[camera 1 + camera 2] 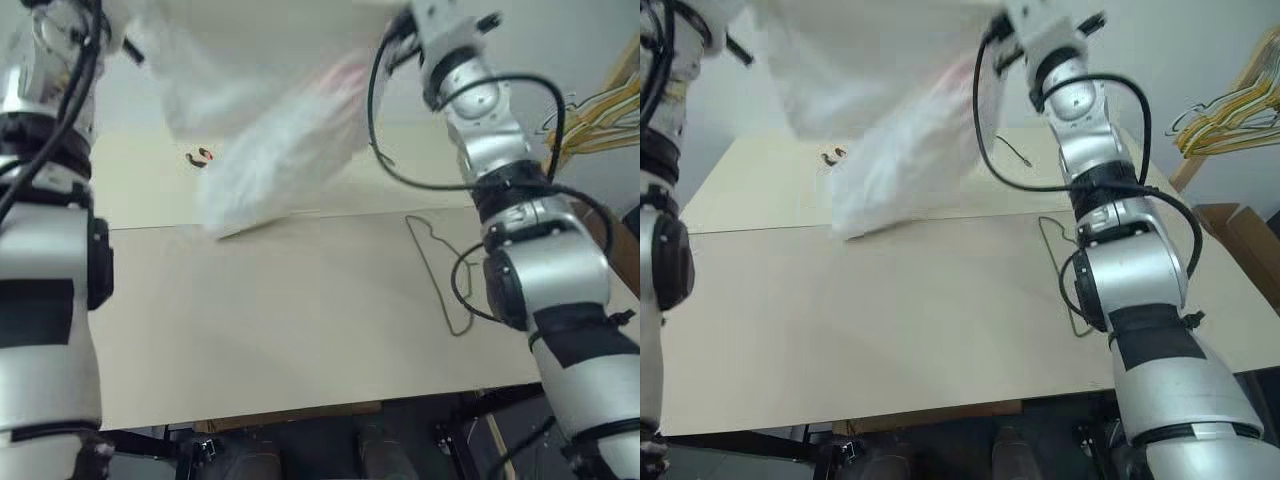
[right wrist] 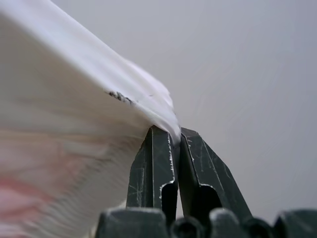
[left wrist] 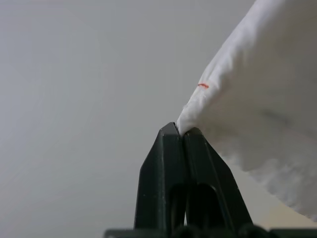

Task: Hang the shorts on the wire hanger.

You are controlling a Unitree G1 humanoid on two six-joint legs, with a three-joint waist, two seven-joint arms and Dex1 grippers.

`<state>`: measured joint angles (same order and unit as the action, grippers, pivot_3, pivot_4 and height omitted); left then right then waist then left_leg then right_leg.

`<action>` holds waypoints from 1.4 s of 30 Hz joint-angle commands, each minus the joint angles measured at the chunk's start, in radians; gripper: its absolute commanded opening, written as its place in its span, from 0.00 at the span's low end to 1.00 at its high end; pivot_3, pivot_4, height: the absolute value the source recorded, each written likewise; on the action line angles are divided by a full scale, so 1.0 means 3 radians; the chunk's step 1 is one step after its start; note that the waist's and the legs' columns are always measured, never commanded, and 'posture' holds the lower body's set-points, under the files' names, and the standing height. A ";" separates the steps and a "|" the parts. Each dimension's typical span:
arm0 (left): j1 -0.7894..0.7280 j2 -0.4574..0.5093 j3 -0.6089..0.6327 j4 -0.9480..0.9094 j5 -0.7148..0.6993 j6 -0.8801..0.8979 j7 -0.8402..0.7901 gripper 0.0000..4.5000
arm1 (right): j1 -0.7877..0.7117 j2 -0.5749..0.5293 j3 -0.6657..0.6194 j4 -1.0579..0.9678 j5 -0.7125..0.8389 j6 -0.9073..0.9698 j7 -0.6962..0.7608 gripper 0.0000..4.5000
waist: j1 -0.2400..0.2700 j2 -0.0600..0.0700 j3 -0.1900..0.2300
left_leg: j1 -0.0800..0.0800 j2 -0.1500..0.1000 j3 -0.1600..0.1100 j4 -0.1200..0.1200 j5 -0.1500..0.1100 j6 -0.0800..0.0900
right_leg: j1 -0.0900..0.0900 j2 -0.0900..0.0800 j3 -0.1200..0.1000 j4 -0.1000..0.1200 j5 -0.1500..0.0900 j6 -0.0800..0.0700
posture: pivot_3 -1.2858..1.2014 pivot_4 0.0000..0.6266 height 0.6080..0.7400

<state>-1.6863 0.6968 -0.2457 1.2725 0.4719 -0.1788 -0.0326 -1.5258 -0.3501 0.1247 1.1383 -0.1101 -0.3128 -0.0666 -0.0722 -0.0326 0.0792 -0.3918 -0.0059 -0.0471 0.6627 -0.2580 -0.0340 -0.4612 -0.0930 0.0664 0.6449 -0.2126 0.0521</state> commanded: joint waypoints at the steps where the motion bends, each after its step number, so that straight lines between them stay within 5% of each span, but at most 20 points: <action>1: -0.0149 0.0177 0.0105 0.0095 0.0016 -0.0233 0.0511 0.00 | 0.0150 -0.0121 -0.0153 0.0172 -0.0038 -0.0433 -0.0114 0.00 | -0.0023 0.0000 0.0000 | 0.0000 -0.0004 0.0004 -0.0002 -0.0001 -0.0002 | -0.0002 -0.0004 0.0000 -0.0001 -0.0002 0.0003 | 0.52 0.00 1.00; 7: 0.0583 0.0305 0.0144 -0.0158 -0.0263 -0.1047 -0.0581 0.00 | 0.0958 -0.0396 0.0232 0.0023 -0.0475 -0.1159 0.0420 0.00 | -0.0076 0.0004 -0.0025 | 0.0006 -0.0021 0.0008 -0.0009 -0.0008 0.0006 | 0.0016 -0.0021 -0.0002 -0.0019 -0.0011 0.0021 | 0.52 0.01 1.00; 11: 0.1601 0.0558 0.0299 -0.1023 -0.0897 -0.1402 -0.1893 0.00 | 0.1454 -0.0660 0.0483 -0.0163 -0.0700 -0.1790 0.0865 0.00 | -0.0148 0.0005 -0.0026 | 0.0004 -0.0022 0.0007 -0.0004 -0.0006 0.0005 | 0.0017 -0.0021 0.0000 -0.0023 -0.0013 0.0022 | 0.52 0.05 1.00; 14: 0.2662 0.1011 0.0432 -0.2303 -0.1670 -0.0998 -0.3025 0.00 | 0.1774 -0.0779 0.0526 -0.0274 -0.0529 -0.2151 0.1448 0.00 | -0.0280 0.0005 -0.0026 | 0.0004 -0.0016 0.0005 -0.0004 -0.0006 0.0006 | 0.0016 -0.0014 0.0004 -0.0019 -0.0013 0.0022 | 0.52 0.07 1.00; 19: 0.4181 0.1862 0.0888 -0.3904 -0.2584 -0.0150 -0.4050 0.00 | 0.2202 -0.0994 0.0666 -0.0527 -0.0399 -0.2585 0.2215 0.00 | -0.0407 0.0005 -0.0026 | 0.0014 0.0003 -0.0010 0.0007 -0.0032 0.0050 | 0.0027 0.0005 0.0010 -0.0016 -0.0013 0.0022 | 0.53 0.08 1.00; 22: 0.4957 0.2114 0.1245 -0.4571 -0.2754 0.0216 -0.4248 0.00 | 0.2359 -0.1183 0.0818 -0.0602 -0.0683 -0.2912 0.2291 0.00 | -0.0378 0.0017 -0.0015 | 0.0050 0.0004 -0.0006 0.0009 -0.0037 0.0058 | 0.0066 0.0008 0.0011 -0.0013 -0.0014 0.0020 | 0.53 0.08 1.00; 28: 0.6288 0.2052 0.1919 -0.5601 -0.2520 0.0686 -0.4370 0.00 | 0.2486 -0.1365 0.0879 -0.0737 -0.1335 -0.2969 0.1895 0.00 | -0.0243 0.0012 0.0065 | 0.0234 0.0016 0.0013 0.0004 -0.0053 0.0085 | 0.0253 0.0022 0.0012 -0.0050 -0.0053 0.0009 | 0.53 0.09 1.00; 33: 0.6947 0.1761 0.2263 -0.6204 -0.2296 0.1199 -0.4218 0.00 | 0.2625 -0.1471 0.0882 -0.0920 -0.1710 -0.2881 0.1544 0.00 | -0.0164 0.0012 0.0065 | 0.0246 0.0025 0.0013 0.0004 -0.0047 0.0092 | 0.0258 0.0037 0.0022 -0.0045 -0.0045 -0.0004 | 0.52 0.09 1.00; 42: 0.6289 0.1681 0.1910 -0.5883 -0.2379 0.1240 -0.4124 0.00 | 0.2580 -0.1440 0.0868 -0.1127 -0.0495 -0.2636 0.2557 0.00 | -0.0113 0.0012 0.0058 | 0.0240 0.0030 0.0014 0.0004 -0.0051 0.0094 | 0.0255 0.0044 0.0023 -0.0052 -0.0022 -0.0011 | 0.52 0.04 1.00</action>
<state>0.2101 1.1892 0.3382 -0.5029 -0.2268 0.2148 -1.2488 -0.7226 -0.7722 0.4073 0.8312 -0.3262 -1.1223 0.6552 -0.1062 -0.0291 0.0967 -0.3194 0.0043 -0.0427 0.6638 -0.2732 -0.0057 -0.3848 -0.0783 0.0741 0.6293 -0.2191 0.0489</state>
